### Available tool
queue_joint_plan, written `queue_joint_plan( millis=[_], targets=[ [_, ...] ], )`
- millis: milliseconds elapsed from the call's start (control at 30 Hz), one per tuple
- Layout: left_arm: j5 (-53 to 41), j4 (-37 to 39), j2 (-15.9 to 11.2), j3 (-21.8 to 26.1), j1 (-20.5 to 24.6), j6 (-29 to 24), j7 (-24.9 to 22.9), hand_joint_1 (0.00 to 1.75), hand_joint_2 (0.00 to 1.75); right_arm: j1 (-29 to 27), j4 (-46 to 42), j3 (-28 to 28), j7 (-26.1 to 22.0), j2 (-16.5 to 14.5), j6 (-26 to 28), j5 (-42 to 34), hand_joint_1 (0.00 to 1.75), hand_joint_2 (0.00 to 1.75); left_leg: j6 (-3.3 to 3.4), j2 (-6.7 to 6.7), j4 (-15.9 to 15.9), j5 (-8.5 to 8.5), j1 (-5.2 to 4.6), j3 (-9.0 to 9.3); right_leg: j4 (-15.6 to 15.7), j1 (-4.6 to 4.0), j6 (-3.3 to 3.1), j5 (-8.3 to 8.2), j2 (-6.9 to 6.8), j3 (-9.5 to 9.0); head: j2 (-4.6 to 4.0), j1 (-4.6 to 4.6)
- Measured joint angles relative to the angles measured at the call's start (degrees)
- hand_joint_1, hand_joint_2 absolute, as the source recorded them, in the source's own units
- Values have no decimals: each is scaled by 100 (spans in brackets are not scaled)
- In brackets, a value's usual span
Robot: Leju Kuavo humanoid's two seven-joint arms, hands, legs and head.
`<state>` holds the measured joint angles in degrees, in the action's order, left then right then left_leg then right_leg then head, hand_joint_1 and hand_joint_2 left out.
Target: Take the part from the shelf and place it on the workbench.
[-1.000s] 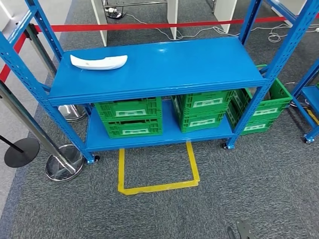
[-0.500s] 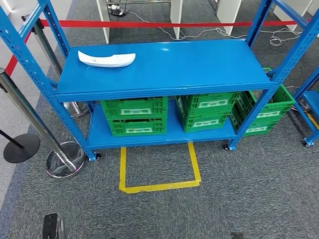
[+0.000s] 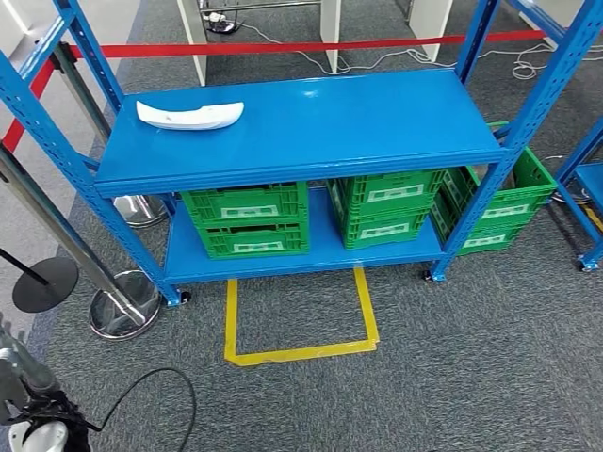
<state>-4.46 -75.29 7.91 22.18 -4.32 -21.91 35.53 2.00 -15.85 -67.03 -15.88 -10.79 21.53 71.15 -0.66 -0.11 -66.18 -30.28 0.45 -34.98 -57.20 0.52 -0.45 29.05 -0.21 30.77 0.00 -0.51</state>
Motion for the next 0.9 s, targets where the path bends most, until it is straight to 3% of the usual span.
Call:
queue_joint_plan(
  millis=[33,100,167,233,267,333,400,433,467,533,567,600,733,800,867,900],
  targets=[
    [67,-187,-45,-66,0,7,21,0,0,8,15,-32,4,-1,-7,9,0,0,20,-1,369,155,-8,161,-10,-11,15,8,6,0,0,1],
    [141,-597,-182,-223,12,29,-5,0,0,18,35,-88,20,-1,-28,37,0,0,69,-2,752,224,-25,312,-26,-31,62,9,12,33,0,4],
    [145,-985,-343,-397,24,100,-60,0,0,22,50,-128,64,-1,-59,81,0,0,124,-2,811,206,-24,311,-25,-38,124,1,10,63,0,7],
    [114,-1344,-507,-581,68,213,-107,0,0,23,60,-147,111,1,-89,130,0,0,190,0,849,236,0,314,-151,-35,181,104,12,139,0,16],
    [85,-1503,-598,-681,111,275,-133,0,0,27,64,-151,126,2,-105,152,0,0,221,3,868,249,12,318,-376,-32,203,239,15,250,0,25],
    [4,-1742,-763,-881,224,392,-184,0,0,36,72,-157,139,4,-135,199,0,0,250,7,868,253,7,311,-1136,-24,234,594,16,615,0,40],
    [-118,-1895,-911,-1078,356,497,-249,0,0,39,85,-158,166,6,-158,242,0,0,255,9,865,253,2,309,-1674,-19,253,728,16,885,0,40],
    [-198,-1951,-988,-1181,432,554,-299,0,0,40,90,-157,180,9,-167,262,0,0,254,7,864,253,1,313,-1638,-17,253,633,15,874,0,42],
    [-282,-1989,-1068,-1284,518,611,-356,0,0,44,93,-157,193,14,-175,282,0,0,251,4,862,251,2,322,-1360,-13,244,440,14,745,0,41],
    [-457,-2046,-1223,-1492,695,707,-482,0,0,66,96,-157,201,30,-192,312,0,0,223,0,849,238,-12,334,-557,-11,215,67,9,353,0,43],
    [-560,-2061,-1296,-1590,780,746,-549,0,0,83,98,-156,200,35,-199,326,0,0,197,0,837,235,-23,327,-254,-14,194,-25,10,198,0,39],
    [-695,-2071,-1377,-1690,862,779,-627,0,0,95,103,-155,199,39,-209,338,0,0,166,1,827,237,-34,313,-100,-20,177,-45,14,122,0,37],
    [-1604,-2047,-1758,-2141,1219,875,-1074,0,0,102,123,-156,197,58,-261,389,0,0,51,3,733,172,-21,245,-21,-12,59,-59,22,109,0,28],
    [-2162,-1950,-1986,-2389,1449,1018,-1346,0,0,116,132,-156,196,60,-299,415,0,0,-8,2,252,-119,-8,36,-4,4,4,-76,16,106,-1,12],
    [-2535,-1781,-2192,-2655,1639,1213,-1543,0,0,125,138,-155,195,62,-332,426,0,0,-47,2,-509,-441,1,-304,-6,3,-15,-73,15,110,-1,2],
    [-2626,-1694,-2273,-2777,1700,1276,-1600,0,0,125,140,-155,193,63,-344,428,0,0,-56,2,-752,-489,5,-415,-8,2,-19,-71,20,109,-1,3]
  ],
)
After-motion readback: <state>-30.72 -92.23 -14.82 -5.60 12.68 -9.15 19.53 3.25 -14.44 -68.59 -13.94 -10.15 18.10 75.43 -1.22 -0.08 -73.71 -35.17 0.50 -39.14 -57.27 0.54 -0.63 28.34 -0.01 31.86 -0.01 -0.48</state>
